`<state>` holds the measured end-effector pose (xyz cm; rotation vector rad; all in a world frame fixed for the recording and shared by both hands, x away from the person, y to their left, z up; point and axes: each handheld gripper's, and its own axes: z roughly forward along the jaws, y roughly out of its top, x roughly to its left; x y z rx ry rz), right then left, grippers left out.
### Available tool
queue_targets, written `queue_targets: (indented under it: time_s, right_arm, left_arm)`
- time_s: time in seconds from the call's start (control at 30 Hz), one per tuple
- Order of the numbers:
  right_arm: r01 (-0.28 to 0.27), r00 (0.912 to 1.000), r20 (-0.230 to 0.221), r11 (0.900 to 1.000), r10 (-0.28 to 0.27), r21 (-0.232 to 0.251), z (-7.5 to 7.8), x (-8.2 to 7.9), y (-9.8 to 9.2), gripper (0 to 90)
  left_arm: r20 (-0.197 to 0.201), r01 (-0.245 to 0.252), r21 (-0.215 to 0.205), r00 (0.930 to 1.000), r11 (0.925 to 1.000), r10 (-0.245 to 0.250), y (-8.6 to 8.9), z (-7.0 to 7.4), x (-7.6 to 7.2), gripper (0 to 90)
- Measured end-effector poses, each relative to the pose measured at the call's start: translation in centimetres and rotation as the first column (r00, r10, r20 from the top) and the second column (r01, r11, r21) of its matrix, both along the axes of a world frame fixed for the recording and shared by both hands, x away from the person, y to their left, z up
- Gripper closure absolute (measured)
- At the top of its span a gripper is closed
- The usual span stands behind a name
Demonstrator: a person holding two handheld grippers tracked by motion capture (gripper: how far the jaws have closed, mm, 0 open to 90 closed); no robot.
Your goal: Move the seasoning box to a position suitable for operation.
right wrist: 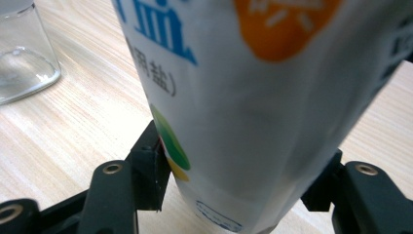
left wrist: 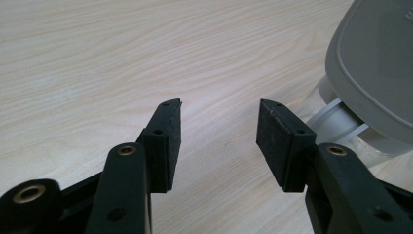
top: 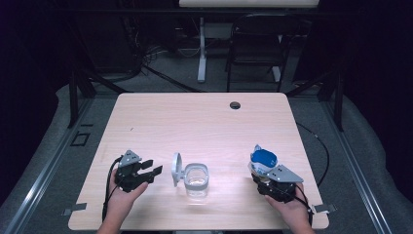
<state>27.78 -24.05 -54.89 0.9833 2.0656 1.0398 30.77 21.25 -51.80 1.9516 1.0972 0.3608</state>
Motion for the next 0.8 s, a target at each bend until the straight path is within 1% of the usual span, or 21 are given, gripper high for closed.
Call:
queue_targets:
  time_s: [0.13, 0.2, 0.33, 0.4, 0.47, 0.5, 0.57, 0.63, 0.67, 0.77, 0.8]
  right_arm:
    - [-0.011, 0.9999, 0.009, 1.0, 0.011, -0.016, 0.2, 0.3, 0.8, 40.3]
    - [-0.017, 0.9998, 0.01, 1.0, 0.017, -0.016, 0.4, 0.4, 1.0, 40.3]
    - [-0.029, 0.9993, 0.023, 0.999, 0.029, -0.021, 0.7, 0.6, 1.6, 40.3]
    - [-0.027, 0.9993, 0.024, 0.999, 0.028, -0.023, 0.8, 0.7, 1.7, 40.3]
    - [-0.034, 0.999, 0.028, 0.999, 0.034, -0.016, 0.9, 0.8, 1.9, 40.3]
    - [-0.035, 0.9988, 0.034, 0.999, 0.035, -0.003, 0.9, 0.8, 2.1, 40.3]
    - [-0.047, 0.9982, 0.038, 0.999, 0.047, 0.005, 1.2, 1.0, 2.6, 40.3]
    - [-0.047, 0.998, 0.043, 0.999, 0.047, 0.011, 1.2, 1.0, 2.8, 40.3]
    - [-0.056, 0.9975, 0.043, 0.998, 0.056, 0.009, 1.2, 1.2, 3.1, 40.3]
    - [-0.059, 0.9971, 0.047, 0.998, 0.06, -0.013, 1.3, 1.4, 3.6, 40.3]
    - [-0.059, 0.9971, 0.047, 0.998, 0.06, -0.013, 1.3, 1.4, 3.6, 40.3]
  left_arm:
    - [0.001, -0.002, 0.002, 1.0, 1.0, 0.002, 0.1, 0.0, 0.0, 52.1]
    - [-0.006, 0.002, 0.006, 1.0, 1.0, -0.002, 0.1, 0.0, 0.0, 52.1]
    - [-0.004, 0.002, 0.01, 1.0, 0.9999, -0.002, 0.2, -0.1, 0.1, 52.1]
    - [-0.006, -0.002, 0.002, 1.0, 1.0, 0.002, 0.1, -0.1, 0.1, 52.2]
    - [-0.005, -0.002, 0.003, 1.0, 1.0, 0.002, 0.1, -0.2, 0.1, 52.2]
    - [-0.002, -0.002, 0.004, 1.0, 1.0, 0.002, 0.1, -0.2, 0.1, 52.2]
    - [-0.003, -0.003, 0.005, 1.0, 1.0, 0.003, 0.1, -0.2, 0.1, 52.2]
    - [-0.004, -0.003, 0.007, 1.0, 1.0, 0.003, 0.1, -0.2, 0.1, 52.1]
    - [-0.004, -0.002, 0.007, 1.0, 1.0, 0.002, 0.2, -0.3, 0.1, 52.2]
    - [-0.007, -0.008, 0.002, 0.9999, 1.0, 0.008, 0.2, -0.3, 0.1, 52.1]
    - [-0.006, -0.01, 0.0, 0.9999, 1.0, 0.01, 0.2, -0.3, 0.1, 52.1]
